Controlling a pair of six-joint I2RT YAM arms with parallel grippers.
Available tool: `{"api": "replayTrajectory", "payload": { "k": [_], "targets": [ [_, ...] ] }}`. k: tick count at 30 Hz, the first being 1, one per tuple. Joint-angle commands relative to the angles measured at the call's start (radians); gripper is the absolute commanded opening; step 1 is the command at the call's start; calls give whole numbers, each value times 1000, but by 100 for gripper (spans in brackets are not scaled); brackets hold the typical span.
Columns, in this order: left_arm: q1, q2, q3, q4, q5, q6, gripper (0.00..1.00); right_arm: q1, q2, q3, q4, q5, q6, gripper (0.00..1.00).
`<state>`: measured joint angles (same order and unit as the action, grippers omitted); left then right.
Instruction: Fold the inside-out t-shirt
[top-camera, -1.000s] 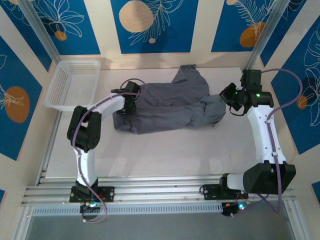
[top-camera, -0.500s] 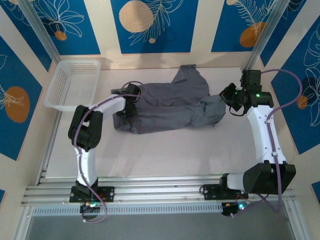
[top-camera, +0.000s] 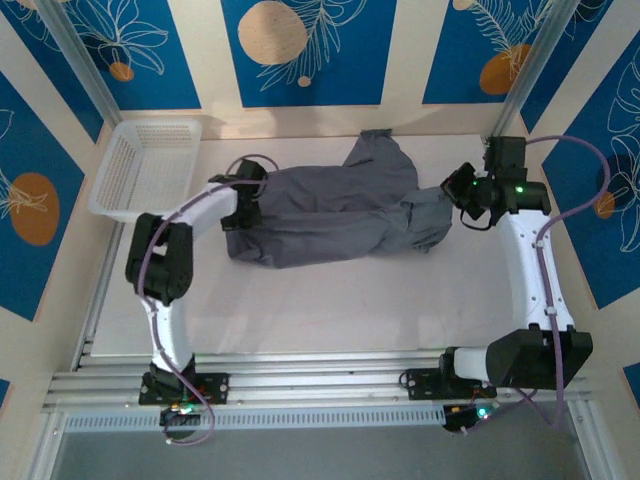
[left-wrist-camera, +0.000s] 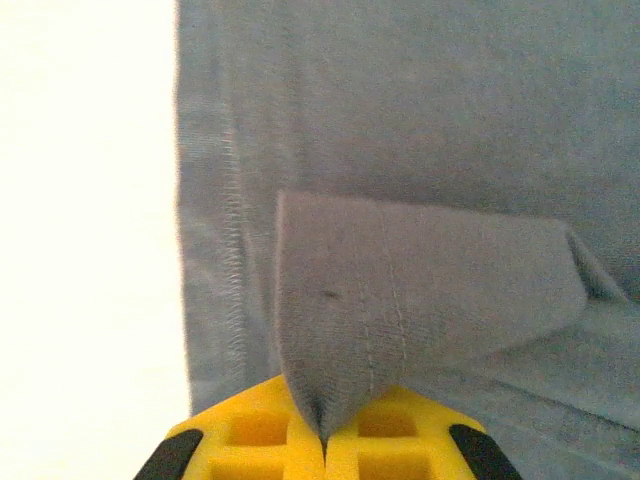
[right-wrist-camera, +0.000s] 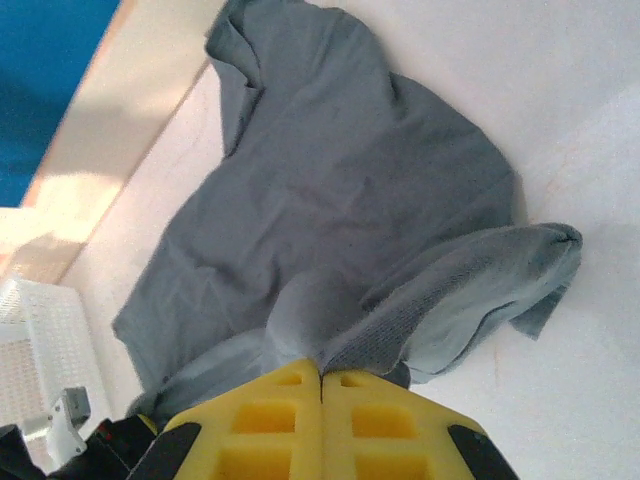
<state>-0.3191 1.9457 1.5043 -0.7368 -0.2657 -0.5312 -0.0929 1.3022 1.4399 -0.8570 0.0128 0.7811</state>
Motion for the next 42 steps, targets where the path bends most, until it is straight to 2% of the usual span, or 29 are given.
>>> {"api": "replayTrajectory", "payload": {
  "k": [1, 4, 5, 7, 10, 13, 17, 20, 24, 28, 30, 32, 37, 42],
  "targets": [
    [92, -211, 142, -41, 237, -31, 0, -114, 1, 212, 19, -87, 55, 0],
    [222, -316, 211, 34, 551, -102, 0, -314, 20, 389, 40, -180, 169, 0],
    [259, -334, 228, 61, 643, -128, 0, -342, 20, 417, 52, -185, 195, 0],
    [316, -344, 270, 113, 835, -171, 0, -340, 28, 462, 65, -192, 217, 0],
    [327, -332, 369, 110, 986, -159, 0, -305, 46, 489, 94, -244, 234, 0],
    [327, -337, 436, 126, 1075, -168, 0, -301, 71, 561, 77, -254, 228, 0],
    [327, -348, 540, 89, 1087, -155, 1, -295, 122, 732, 25, -256, 210, 0],
    [327, -346, 634, 60, 1105, -163, 3, -295, 178, 927, -48, -235, 194, 0],
    [327, -358, 753, 30, 1093, -168, 3, -314, 291, 1274, -162, -208, 193, 0],
    [328, -390, 862, 51, 1074, -191, 5, -376, 446, 1712, -233, -209, 283, 0],
    [328, -413, 908, 67, 1048, -198, 5, -406, 384, 1617, -136, -236, 332, 0],
    [328, -448, 922, 81, 1003, -177, 6, -407, 357, 1597, -89, -206, 328, 0],
    [330, -476, 933, -16, 769, -91, 8, -408, 381, 1639, -35, -163, 307, 0],
    [331, -357, 930, 7, 740, -103, 2, -399, 517, 1654, 45, -231, 345, 0]
  ]
}}
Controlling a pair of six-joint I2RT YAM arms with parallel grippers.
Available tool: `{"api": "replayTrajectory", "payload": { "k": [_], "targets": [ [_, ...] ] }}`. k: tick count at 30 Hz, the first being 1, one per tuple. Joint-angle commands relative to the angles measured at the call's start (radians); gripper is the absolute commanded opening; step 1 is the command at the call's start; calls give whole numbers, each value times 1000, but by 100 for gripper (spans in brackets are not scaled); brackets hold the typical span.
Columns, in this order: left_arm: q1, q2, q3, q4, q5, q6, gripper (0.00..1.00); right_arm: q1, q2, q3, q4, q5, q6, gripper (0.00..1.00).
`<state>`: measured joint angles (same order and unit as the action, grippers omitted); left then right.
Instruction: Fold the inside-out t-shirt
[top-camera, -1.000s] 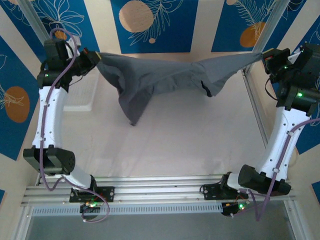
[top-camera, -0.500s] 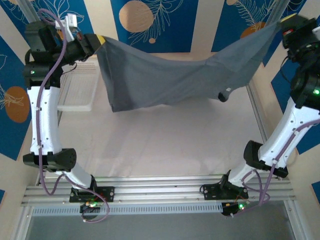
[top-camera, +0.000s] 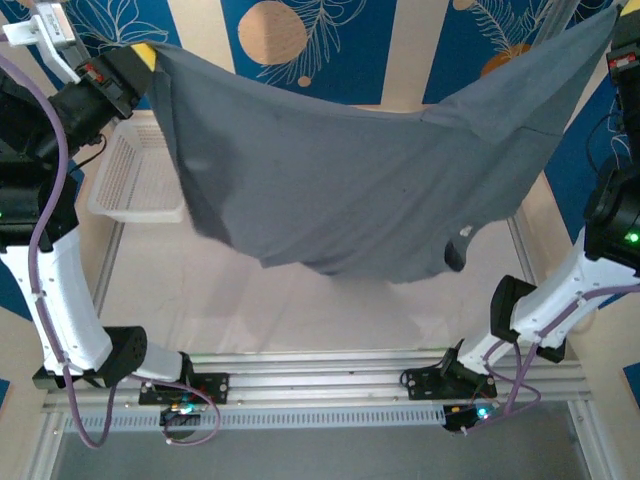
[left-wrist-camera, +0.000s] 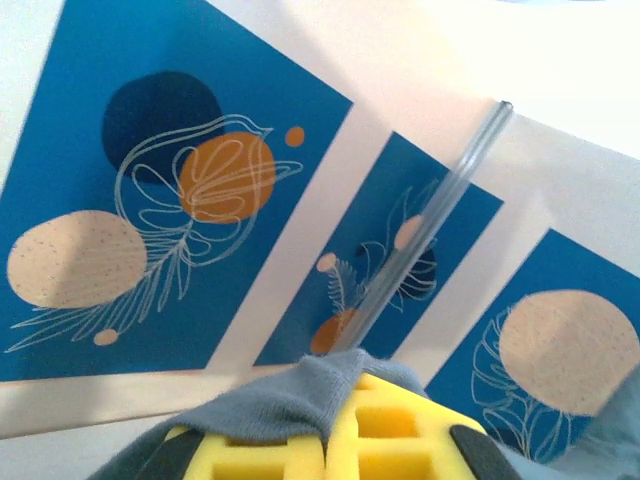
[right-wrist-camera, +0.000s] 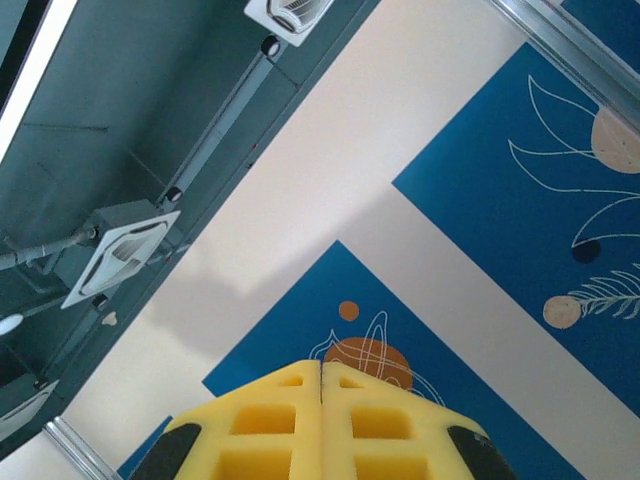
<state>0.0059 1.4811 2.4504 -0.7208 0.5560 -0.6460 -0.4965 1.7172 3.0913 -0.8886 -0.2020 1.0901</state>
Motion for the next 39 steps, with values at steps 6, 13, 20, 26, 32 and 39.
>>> {"api": "replayTrajectory", "payload": {
  "k": [6, 13, 20, 26, 32, 39],
  "targets": [
    [6, 334, 88, 70, -102, -25, 0, 103, 321, 63, 268, -56, 17, 0],
    [7, 445, 297, 28, -88, -30, 0, 127, 253, -18, 404, -12, -59, 0],
    [8, 341, 266, 36, -76, -18, 0, 63, 126, -16, 401, -27, -23, 0],
    [-1, 146, -142, 105, 13, 131, 0, -27, 88, -14, 0, -267, -192, 0],
    [-44, -71, -817, 281, -11, 230, 0, 64, 243, 45, -833, -296, -604, 0],
    [-110, -121, -1306, 432, -87, 179, 0, 199, 282, -174, -888, -103, -627, 0]
  ]
}}
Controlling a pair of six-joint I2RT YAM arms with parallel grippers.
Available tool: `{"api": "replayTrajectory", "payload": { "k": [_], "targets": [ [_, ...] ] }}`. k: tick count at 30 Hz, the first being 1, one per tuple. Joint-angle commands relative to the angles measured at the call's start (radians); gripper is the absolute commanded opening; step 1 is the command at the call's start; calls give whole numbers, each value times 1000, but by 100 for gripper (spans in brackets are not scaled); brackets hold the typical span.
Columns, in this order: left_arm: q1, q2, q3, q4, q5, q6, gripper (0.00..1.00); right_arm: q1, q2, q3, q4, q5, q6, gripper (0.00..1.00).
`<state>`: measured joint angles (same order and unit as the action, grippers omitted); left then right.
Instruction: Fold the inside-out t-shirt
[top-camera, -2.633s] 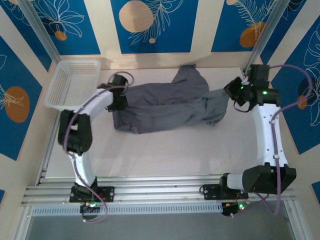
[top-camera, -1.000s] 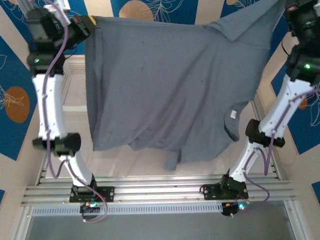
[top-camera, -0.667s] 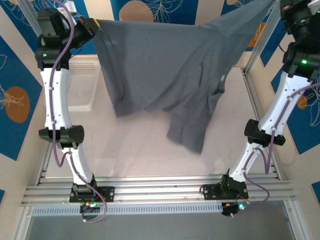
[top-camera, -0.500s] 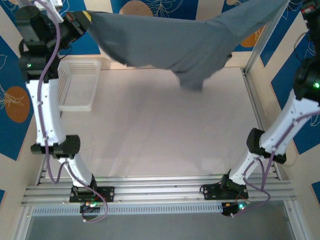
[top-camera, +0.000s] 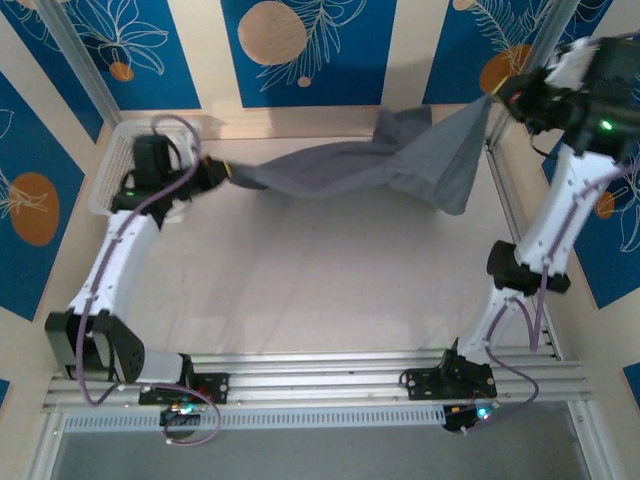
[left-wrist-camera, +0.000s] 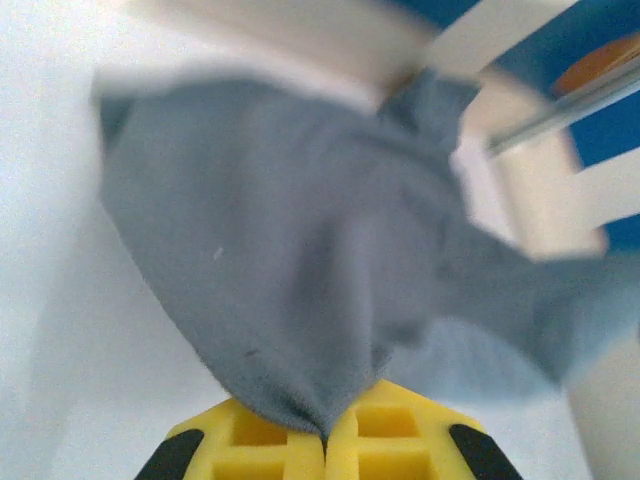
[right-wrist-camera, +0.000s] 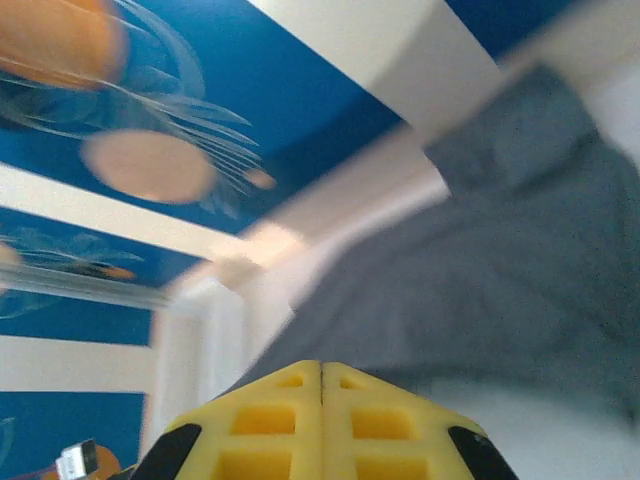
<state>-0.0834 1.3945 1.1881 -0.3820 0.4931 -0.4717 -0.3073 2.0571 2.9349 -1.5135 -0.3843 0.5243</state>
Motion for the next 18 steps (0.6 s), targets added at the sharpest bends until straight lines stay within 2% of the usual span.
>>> {"api": "replayTrajectory", "payload": {
  "k": [1, 4, 7, 11, 13, 15, 18],
  "targets": [
    [-28, -27, -59, 72, -43, 16, 0, -1, -69, -69, -263, 67, -54, 0],
    [-39, 2, -77, -10, -123, 11, 0, -26, -108, -194, -263, 29, -46, 0],
    [-41, 54, -64, -134, -156, -3, 0, -57, -187, -329, -262, -4, -44, 0],
    [-49, 4, -147, -160, -147, -23, 0, -62, -365, -561, -261, 55, -28, 0],
    [-56, -39, -201, -164, -152, -37, 0, -14, -483, -683, -237, 188, 2, 0],
    [-60, -64, -244, -171, -150, -50, 0, 56, -631, -896, -159, 316, 70, 0],
    [-76, -93, -305, -176, -150, -73, 0, 70, -886, -1286, 17, 277, 236, 0]
  ]
}}
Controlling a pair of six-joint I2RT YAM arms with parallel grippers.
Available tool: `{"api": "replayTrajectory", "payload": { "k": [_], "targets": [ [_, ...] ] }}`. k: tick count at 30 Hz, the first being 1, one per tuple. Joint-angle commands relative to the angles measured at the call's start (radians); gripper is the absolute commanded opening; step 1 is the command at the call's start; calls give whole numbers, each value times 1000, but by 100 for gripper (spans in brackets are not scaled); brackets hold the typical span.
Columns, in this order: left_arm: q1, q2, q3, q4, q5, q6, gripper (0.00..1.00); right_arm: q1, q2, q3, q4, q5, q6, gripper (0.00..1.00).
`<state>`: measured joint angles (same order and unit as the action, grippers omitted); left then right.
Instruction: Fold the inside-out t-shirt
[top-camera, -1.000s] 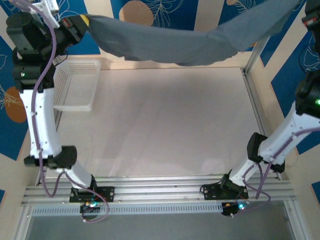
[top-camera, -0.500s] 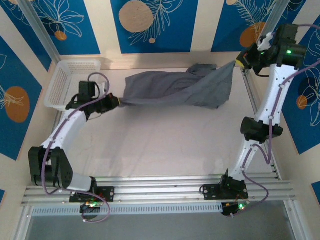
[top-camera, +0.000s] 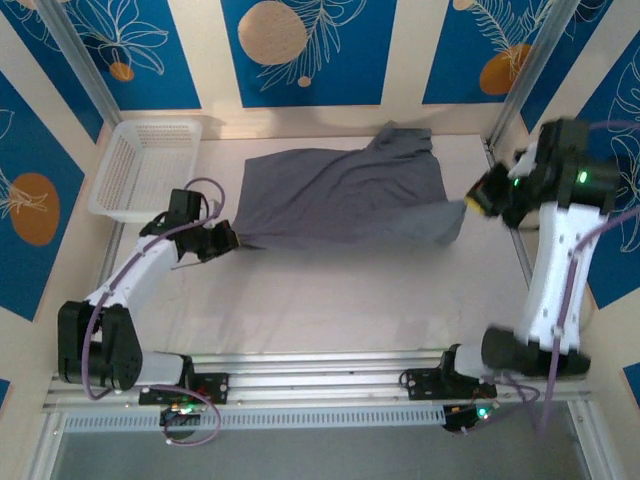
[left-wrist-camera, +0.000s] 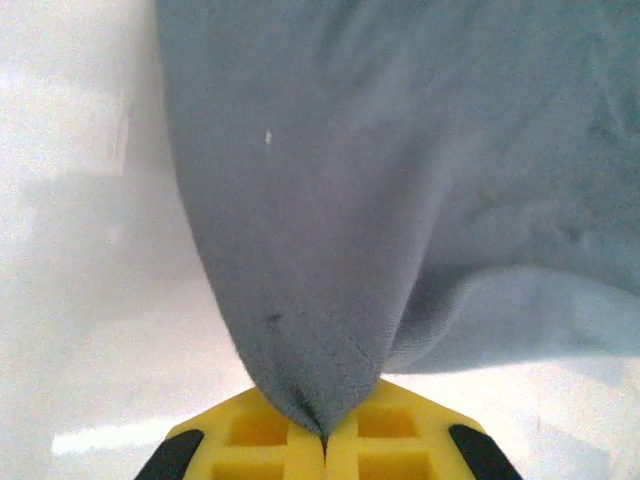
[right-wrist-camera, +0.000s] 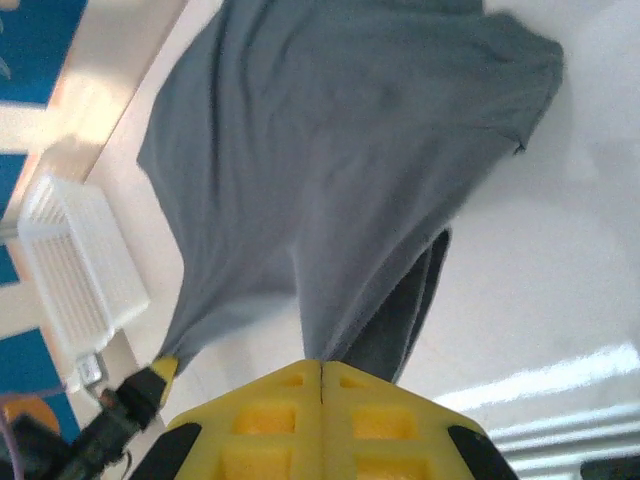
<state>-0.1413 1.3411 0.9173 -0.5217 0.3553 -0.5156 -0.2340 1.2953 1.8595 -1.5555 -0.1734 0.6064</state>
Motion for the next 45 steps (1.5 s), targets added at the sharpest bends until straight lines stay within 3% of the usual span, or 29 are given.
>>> {"api": "replayTrajectory", "payload": {
  "k": [1, 6, 8, 13, 15, 18, 21, 23, 25, 27, 28, 31, 36, 45],
  "targets": [
    [-25, -55, -55, -35, -20, -38, 0, -14, -212, -328, 119, 45, 212, 0],
    [-54, -172, -145, -44, -111, -87, 0, -70, -531, -686, 300, 19, 412, 0],
    [-58, -231, -181, -49, -156, -104, 10, -91, -600, -724, 325, 52, 410, 1],
    [-57, -426, -222, -119, -349, -128, 41, -114, -657, -667, 322, 231, 385, 36],
    [-58, -486, -201, -127, -379, -120, 48, -114, -675, -645, 399, 246, 374, 43],
    [-63, -500, -150, -64, -321, -111, 49, -113, -667, -650, 593, 165, 335, 46],
    [-128, -391, -63, 24, -285, -90, 49, -95, -550, -690, 771, -3, 323, 42],
    [-195, -250, 31, 40, -299, -62, 44, -37, -414, -712, 843, -59, 317, 34],
    [-246, -79, 135, 37, -334, -42, 31, 64, -262, -718, 906, -27, 267, 25],
    [-252, 79, 226, 6, -376, -53, 7, 138, -112, -697, 926, 36, 213, 16],
    [-251, 159, 275, -12, -413, -47, 0, 157, -24, -678, 929, 49, 188, 11],
    [-232, 352, 398, -25, -443, -37, 0, 175, 208, -622, 927, 76, 149, 0],
    [-193, 615, 616, -78, -512, -58, 0, 180, 451, -565, 972, 107, 162, 0],
    [-131, 960, 913, -64, -433, -130, 0, 170, 733, -393, 920, 190, 247, 0]
  ]
}}
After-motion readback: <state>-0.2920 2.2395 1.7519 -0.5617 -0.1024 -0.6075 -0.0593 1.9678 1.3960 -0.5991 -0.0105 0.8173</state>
